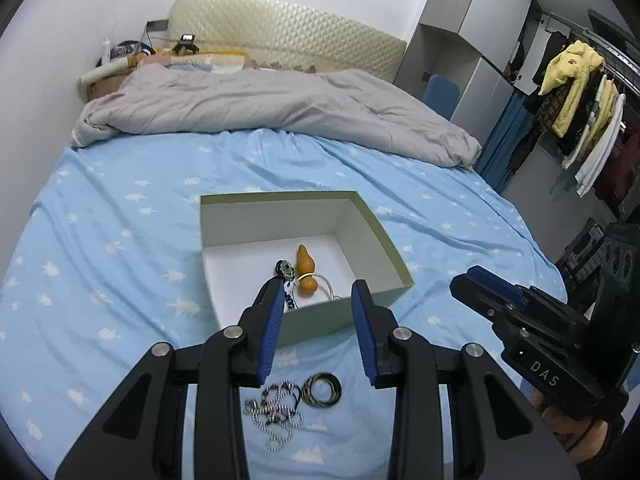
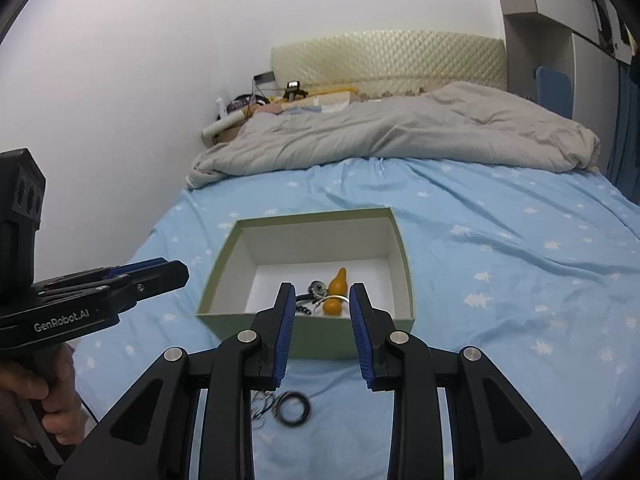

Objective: Organize jewelry
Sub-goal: 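Withdraw both tools from the box toward the necklaces and bangle, then grasp the beaded necklaces with left tool while right tool grasps patterned bangle, then carry the necklaces and bangle over the green box with both tools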

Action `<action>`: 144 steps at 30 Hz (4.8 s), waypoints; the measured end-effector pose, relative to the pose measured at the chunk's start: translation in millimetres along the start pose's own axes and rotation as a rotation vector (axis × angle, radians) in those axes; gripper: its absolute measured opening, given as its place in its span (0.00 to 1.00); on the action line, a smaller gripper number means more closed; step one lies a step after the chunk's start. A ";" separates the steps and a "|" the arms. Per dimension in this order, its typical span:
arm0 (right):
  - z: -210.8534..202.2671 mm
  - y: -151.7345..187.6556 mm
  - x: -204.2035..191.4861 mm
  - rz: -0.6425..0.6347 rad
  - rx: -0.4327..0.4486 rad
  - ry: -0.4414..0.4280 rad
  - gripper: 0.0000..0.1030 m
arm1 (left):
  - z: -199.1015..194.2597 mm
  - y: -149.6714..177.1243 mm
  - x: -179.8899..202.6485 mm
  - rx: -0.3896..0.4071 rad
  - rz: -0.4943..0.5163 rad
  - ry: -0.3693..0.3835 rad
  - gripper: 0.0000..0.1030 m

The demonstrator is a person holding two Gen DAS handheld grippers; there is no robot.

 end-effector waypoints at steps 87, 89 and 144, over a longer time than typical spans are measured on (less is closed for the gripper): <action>92.8 137.7 -36.8 -0.053 -0.166 0.002 0.07 | 64.4 136.1 -81.1 -0.226 -0.055 -0.029 0.09; 82.6 135.1 -36.9 -0.050 -0.150 0.005 0.07 | 55.4 134.0 -73.4 -0.208 -0.047 -0.019 0.09; 15.0 19.3 -13.3 0.013 -0.073 0.015 0.08 | -4.4 -14.0 -8.1 0.004 0.019 0.091 0.09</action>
Point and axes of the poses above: each gripper's, at about its wrist camera, not at the fingertips, and z roughly the way its jaws point, x to its right, y to its underside, the point moved 2 cm from there along z, roughly the way its jaws point, and after that the axes turned 14 degrees about y, right-handed, at the moved point
